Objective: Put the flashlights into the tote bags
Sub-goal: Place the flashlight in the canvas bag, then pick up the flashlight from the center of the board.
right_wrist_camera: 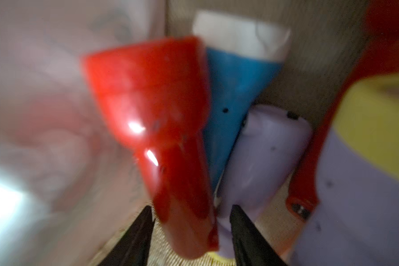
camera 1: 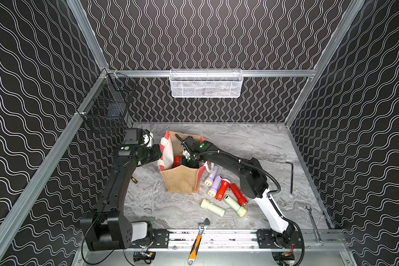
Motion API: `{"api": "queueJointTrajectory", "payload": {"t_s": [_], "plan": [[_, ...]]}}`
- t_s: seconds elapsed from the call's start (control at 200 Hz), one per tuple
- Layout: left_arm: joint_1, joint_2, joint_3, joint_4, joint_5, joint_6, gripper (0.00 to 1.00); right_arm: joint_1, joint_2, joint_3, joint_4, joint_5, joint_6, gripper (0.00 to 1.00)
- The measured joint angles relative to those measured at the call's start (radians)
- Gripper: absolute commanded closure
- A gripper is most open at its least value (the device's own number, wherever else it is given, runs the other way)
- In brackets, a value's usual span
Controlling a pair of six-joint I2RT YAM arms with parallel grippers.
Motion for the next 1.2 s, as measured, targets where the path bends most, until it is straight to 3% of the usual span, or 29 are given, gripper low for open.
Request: {"api": "queueJointTrajectory", "payload": {"t_s": [0.22,0.485,0.721,0.936,1.106,1.201], "plan": [[0.0,0.0,0.0,0.0,-0.001,0.0,0.95,-0.005,-0.095,0.038,-0.006,0.025,-0.03,0.42],[0.0,0.0,0.0,0.0,-0.005,0.0,0.95,-0.005,-0.356,-0.062,-0.01,0.093,-0.053,0.41],[0.0,0.0,0.0,0.0,-0.005,0.0,0.95,-0.016,-0.707,-0.358,-0.004,0.284,-0.036,0.4],[0.0,0.0,0.0,0.0,-0.003,0.0,0.95,-0.056,-0.958,-0.64,-0.089,0.526,0.164,0.38],[0.0,0.0,0.0,0.001,0.003,-0.001,0.95,-0.197,-1.086,-0.941,-0.142,0.559,0.353,0.39],[-0.001,0.0,0.0,0.001,0.003,-0.001,0.95,-0.251,-1.143,-1.094,-0.132,0.517,0.415,0.4]]}}
